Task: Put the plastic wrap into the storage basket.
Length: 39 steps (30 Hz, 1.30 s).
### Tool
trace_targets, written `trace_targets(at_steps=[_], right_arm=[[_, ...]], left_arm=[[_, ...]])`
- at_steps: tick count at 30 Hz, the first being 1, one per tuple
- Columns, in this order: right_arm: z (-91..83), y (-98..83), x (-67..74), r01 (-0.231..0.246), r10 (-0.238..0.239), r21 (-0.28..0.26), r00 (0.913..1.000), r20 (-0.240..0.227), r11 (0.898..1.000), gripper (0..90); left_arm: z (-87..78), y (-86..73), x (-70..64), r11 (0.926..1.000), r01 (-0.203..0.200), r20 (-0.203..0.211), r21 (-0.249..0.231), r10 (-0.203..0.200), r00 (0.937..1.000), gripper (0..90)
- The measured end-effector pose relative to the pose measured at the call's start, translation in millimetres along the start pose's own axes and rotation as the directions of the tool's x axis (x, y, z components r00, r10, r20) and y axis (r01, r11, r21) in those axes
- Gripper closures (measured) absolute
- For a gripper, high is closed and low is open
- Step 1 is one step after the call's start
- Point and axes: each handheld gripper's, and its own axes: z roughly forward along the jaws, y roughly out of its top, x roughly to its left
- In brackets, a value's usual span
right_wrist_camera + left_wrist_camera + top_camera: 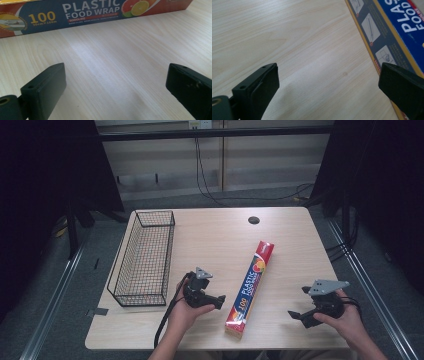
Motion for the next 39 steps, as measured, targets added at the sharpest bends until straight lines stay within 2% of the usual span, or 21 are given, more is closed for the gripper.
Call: trace_targets(at_steps=[4, 7, 9, 10, 11, 13, 14, 15, 18, 22, 25, 32, 36, 39], right_arm=[[-3.8, 2.4, -3.3, -0.017, 0.017, -0.024, 0.9998, 0.009, 1.0, 2.7], [-4.0, 2.5, -3.5, -0.015, 0.016, -0.026, 0.9998, 0.016, 1.0, 2.7], [-3.6, 2.3, -3.5, -0.023, 0.023, -0.028, 0.9996, 0.015, 0.999, 2.7], [-3.4, 2.0, -3.6, -0.023, 0.023, -0.026, 0.9996, 0.019, 0.999, 2.7], [-3.3, 1.8, -3.5, -0.025, 0.026, -0.026, 0.9994, 0.022, 0.999, 2.7], [-3.9, 1.4, -3.7, -0.022, 0.022, -0.02, 0.9995, 0.021, 1.0, 2.7], [-4.1, 1.2, -4.2, -0.017, 0.017, -0.021, 0.9998, 0.014, 1.0, 2.8], [-4.1, 1.2, -4.2, -0.017, 0.017, -0.021, 0.9998, 0.014, 1.0, 2.8], [-5.9, -1.3, -4.2, -0.024, 0.025, -0.021, 0.9996, 0.014, 0.999, 2.9], [-6.6, -2.2, -4.1, -0.022, 0.022, -0.017, 0.9996, 0.017, 1.0, 2.9], [-8.7, -5.4, -4.8, -0.023, 0.024, -0.018, 0.9996, 0.017, 1.0, 2.9], [-15.6, -11.5, -3.5, -0.029, 0.03, -0.019, 0.999, 0.033, 0.999, 2.9], [-18.5, -14.5, -3.0, -0.035, 0.035, -0.022, 0.9987, 0.037, 0.999, 2.9], [-19.7, -17.1, -3.0, -0.041, 0.042, -0.021, 0.9983, 0.041, 0.999, 2.9]], left_arm=[[-0.1, 1.5, -3.5, 0.9998, 0.014, 0.009, 0.016, -0.014, 0.9999, 3.3], [-0.7, 4.2, -4.1, 0.9996, -0.001, 0.01, 0.028, 0.001, 0.9999, 3.3], [-1.2, 8.7, -4.8, 0.9994, 0.015, 0.023, 0.032, -0.016, 0.9996, 3.3], [0.4, 10.4, -6.7, 0.9995, 0.027, 0.019, 0.018, -0.027, 0.9995, 3.3], [0.9, 12.8, -7.8, 0.9991, 0.028, 0.018, 0.03, -0.029, 0.9994, 3.2], [1.7, 15.7, -8.9, 0.9993, 0.021, 0.022, 0.03, -0.022, 0.9995, 3.2], [3.0, 22.1, -13.2, 0.9995, 0.019, 0.044, 0.025, -0.02, 0.9988, 3.2], [3.0, 22.1, -13.2, 0.9995, 0.019, 0.044, 0.025, -0.02, 0.9988, 3.0], [2.9, 35.6, -19.1, 0.9996, 0.009, 0.043, 0.027, -0.01, 0.999, 3.1], [3.0, 44.7, -23.8, 0.9997, 0.017, 0.058, 0.019, -0.018, 0.9982, 3.1], [5.9, 54.8, -30.0, 0.9993, 0.011, 0.078, 0.036, -0.013, 0.9969, 3.1], [11.3, 66.3, -36.6, 0.9994, 0.018, 0.095, 0.028, -0.021, 0.9953, 2.7], [15.0, 70.1, -37.8, 0.9991, 0.002, 0.109, 0.043, -0.006, 0.994, 2.5], [20.8, 74.2, -40.1, 0.9983, 0.006, 0.133, 0.058, -0.014, 0.991, 2.4]])
